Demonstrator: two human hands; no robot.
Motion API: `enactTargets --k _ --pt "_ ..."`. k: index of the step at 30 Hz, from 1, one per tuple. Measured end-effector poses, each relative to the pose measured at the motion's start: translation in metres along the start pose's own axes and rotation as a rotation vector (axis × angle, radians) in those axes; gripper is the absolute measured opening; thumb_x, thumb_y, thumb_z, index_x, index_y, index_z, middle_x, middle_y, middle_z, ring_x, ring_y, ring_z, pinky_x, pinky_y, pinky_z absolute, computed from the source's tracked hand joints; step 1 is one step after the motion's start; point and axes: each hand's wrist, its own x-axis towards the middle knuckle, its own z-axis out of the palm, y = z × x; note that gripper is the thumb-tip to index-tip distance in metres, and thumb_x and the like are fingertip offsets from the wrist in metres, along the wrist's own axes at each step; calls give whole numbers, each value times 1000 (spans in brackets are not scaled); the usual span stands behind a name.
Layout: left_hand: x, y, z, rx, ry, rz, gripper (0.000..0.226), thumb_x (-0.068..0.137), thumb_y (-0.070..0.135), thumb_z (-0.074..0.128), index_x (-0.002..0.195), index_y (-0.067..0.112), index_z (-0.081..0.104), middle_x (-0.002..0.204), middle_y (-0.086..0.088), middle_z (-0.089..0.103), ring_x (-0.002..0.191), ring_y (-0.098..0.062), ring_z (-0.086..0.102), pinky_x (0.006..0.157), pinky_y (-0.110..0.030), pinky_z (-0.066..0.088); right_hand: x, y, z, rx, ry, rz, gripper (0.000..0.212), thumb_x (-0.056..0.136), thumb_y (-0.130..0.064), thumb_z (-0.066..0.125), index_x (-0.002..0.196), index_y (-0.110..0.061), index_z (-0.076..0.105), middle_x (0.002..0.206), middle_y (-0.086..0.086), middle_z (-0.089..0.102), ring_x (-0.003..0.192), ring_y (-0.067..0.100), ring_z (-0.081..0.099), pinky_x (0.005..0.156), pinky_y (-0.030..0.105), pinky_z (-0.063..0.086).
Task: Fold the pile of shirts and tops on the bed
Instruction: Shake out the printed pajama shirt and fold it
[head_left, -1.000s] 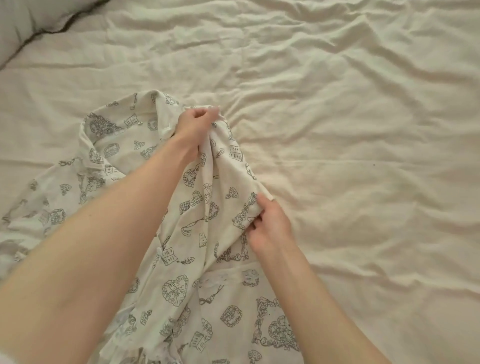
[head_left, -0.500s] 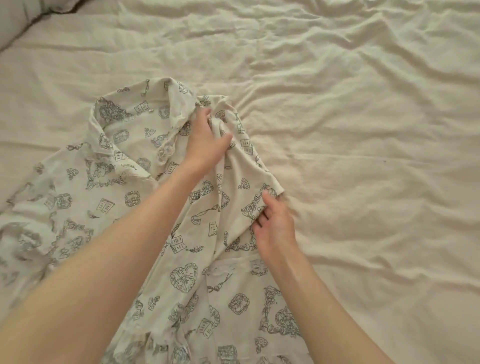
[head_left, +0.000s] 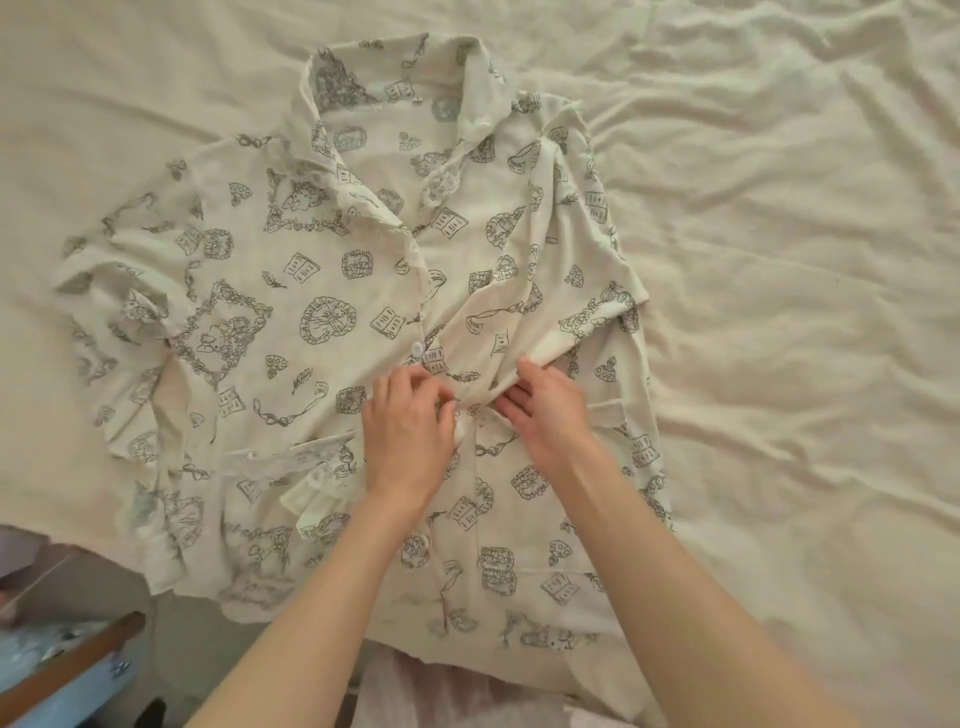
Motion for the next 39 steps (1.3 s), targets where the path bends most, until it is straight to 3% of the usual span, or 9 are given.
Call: enactTargets --k 9,14,17,21,24,28,32,36,39 --pt "-10 -48 -20 -35 -72 -12 33 89 33 60 109 6 58 107 -8 52 102 -22 48 90 -32 40 -22 28 13 -207 105 -94 14 97 -9 47 95 -5 61 104 16 67 93 24 67 79 29 57" --pt "-14 -71 -23 -9 -159 61 18 89 20 58 98 7 65 102 -7 55 98 -21 47 88 -33 43 -26 60 37 -261 178 -21 22 87 -8 49 97 12 52 102 35 59 95 50 58 86 53 52" --pt "-5 -78 -35 -148 -244 46 16 91 19 54 95 9 65 99 -2 54 96 -18 49 86 -32 43 -30 69 43 -67 159 -23 11 86 -6 48 95 -9 53 91 17 54 86 29 54 80 42 49" --pt "0 -96 -57 -171 -308 57 15 92 20 51 94 12 64 100 2 52 99 -15 50 83 -30 44 -36 77 39 -14 179 -33 23 98 -16 43 110 -4 59 105 11 67 97 23 64 88 39 53" --pt "-5 -115 -64 -167 -340 106 15 91 15 54 98 10 66 99 2 51 101 -18 51 89 -35 46 -47 86 38 -105 206 -42 25 94 -3 43 111 2 61 107 21 67 94 27 65 89 46 52" --pt "-29 -135 -62 36 -197 482 37 70 -5 68 103 12 65 112 -12 56 104 -33 51 84 -46 50 -72 107 37 -253 217 -106 14 94 -4 48 93 -8 62 78 9 64 59 11 60 54 23 53" --pt "-54 -155 -52 150 -251 647 69 59 -12 64 120 17 57 136 -16 40 124 -38 37 92 -51 44 -90 137 31 -593 164 -89 19 91 -19 59 109 -12 61 94 1 65 80 13 63 74 27 55" --pt "-42 -152 -68 -50 -198 594 26 67 -2 75 88 12 70 124 -14 54 112 -29 45 83 -43 50 -99 151 32 -630 132 -141 20 89 -26 63 108 -19 61 99 -5 66 95 15 64 82 28 53" --pt "-32 -137 -91 -359 -315 440 15 82 1 65 95 7 70 114 -7 62 99 -17 60 84 -31 53 -109 157 36 -677 10 -266 52 83 -28 71 128 -23 46 112 -16 58 99 3 58 77 10 46"
